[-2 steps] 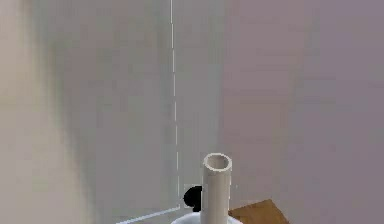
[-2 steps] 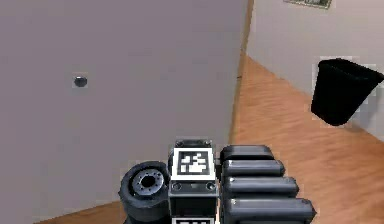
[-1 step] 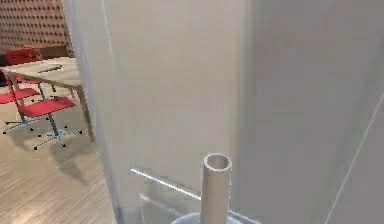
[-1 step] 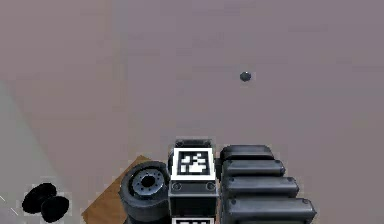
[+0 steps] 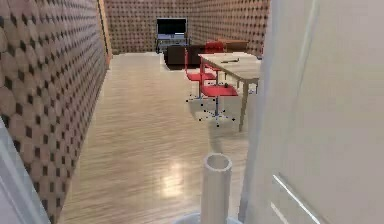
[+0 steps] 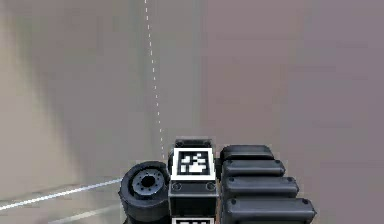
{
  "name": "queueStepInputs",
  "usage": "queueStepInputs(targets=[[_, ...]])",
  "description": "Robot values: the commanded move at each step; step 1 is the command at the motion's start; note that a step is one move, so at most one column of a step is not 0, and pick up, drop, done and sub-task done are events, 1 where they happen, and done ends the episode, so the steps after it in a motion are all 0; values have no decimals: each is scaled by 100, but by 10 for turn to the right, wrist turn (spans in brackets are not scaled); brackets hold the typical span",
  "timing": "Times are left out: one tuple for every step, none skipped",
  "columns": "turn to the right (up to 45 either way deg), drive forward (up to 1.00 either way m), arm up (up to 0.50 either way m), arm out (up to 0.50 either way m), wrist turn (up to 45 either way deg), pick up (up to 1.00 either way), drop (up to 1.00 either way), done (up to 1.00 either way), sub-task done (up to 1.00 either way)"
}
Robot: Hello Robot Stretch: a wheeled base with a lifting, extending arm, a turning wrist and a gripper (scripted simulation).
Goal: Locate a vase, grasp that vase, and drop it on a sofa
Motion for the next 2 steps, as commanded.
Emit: queueStepInputs(targets=[[-450, 0, 0, 0, 0, 0, 0, 0, 0], [-30, 0, 0, 0, 0, 0, 0, 0, 0]])
